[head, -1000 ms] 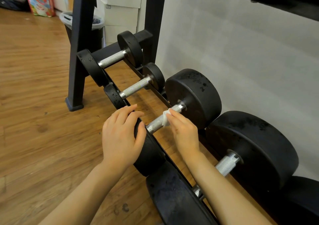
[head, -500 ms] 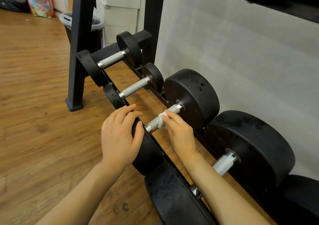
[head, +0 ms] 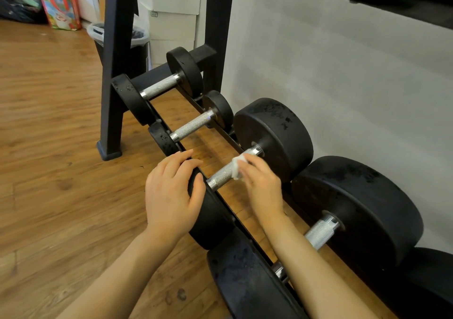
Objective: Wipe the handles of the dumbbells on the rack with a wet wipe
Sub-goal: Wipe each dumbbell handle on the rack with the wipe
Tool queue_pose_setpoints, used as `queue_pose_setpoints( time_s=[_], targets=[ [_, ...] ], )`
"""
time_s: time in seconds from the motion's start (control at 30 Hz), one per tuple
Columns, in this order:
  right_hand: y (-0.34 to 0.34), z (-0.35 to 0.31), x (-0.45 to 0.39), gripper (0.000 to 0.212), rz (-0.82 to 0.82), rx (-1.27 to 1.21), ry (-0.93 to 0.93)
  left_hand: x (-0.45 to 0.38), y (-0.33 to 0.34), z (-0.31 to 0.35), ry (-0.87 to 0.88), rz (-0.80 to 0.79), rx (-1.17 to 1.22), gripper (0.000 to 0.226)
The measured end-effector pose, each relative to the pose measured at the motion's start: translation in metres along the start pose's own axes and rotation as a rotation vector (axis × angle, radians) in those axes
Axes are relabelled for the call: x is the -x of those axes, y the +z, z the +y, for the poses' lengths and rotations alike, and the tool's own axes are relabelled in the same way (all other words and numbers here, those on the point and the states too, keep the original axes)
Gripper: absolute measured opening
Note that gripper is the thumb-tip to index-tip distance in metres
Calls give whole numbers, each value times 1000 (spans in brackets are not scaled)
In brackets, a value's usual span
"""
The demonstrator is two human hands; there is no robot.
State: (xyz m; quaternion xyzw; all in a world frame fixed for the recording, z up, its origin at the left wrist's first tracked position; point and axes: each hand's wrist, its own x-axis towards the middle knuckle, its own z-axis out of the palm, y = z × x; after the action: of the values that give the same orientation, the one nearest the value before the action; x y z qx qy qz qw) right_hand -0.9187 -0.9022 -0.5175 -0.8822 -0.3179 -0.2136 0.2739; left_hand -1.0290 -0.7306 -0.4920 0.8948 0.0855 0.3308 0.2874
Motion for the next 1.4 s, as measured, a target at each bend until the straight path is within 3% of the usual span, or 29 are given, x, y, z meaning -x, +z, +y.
queue_pose_setpoints(
  time_s=[0.1,0.2,0.3,0.5,0.6,0.67,0.83,0.97,1.23,1.4],
  targets=[
    [0,4,-3,34,29,-2,72,0,-1,0,7,4,-6,38],
    [7,-2,1,33,-71,60,-40,1,-1,1,0,-1,-11,38],
    [10,-6,5,46,-83,90,-135,1,-1,1,-7,-1,-11,39],
    [5,1,-3,35,27,106,-5,0,0,0,-9,-5,0,38],
    [8,-6,1,24,-47,68,-122,0,0,1,-12,-1,-1,38],
    [9,-10,2,29,-90,45,-181,1,0,1,-15,6,-1,37],
    [3,-6,-7,35,47,156,-54,1,1,1,-16,7,-9,37],
    [2,-6,-9,34,85,362,-100,1,0,1,-19,-12,-18,38],
    [14,-17,1,47,-8,209,-261,2,-7,0,21,-81,-57,43],
    [9,-10,-6,39,97,288,-183,3,-4,0,6,-72,-47,43]
  ],
)
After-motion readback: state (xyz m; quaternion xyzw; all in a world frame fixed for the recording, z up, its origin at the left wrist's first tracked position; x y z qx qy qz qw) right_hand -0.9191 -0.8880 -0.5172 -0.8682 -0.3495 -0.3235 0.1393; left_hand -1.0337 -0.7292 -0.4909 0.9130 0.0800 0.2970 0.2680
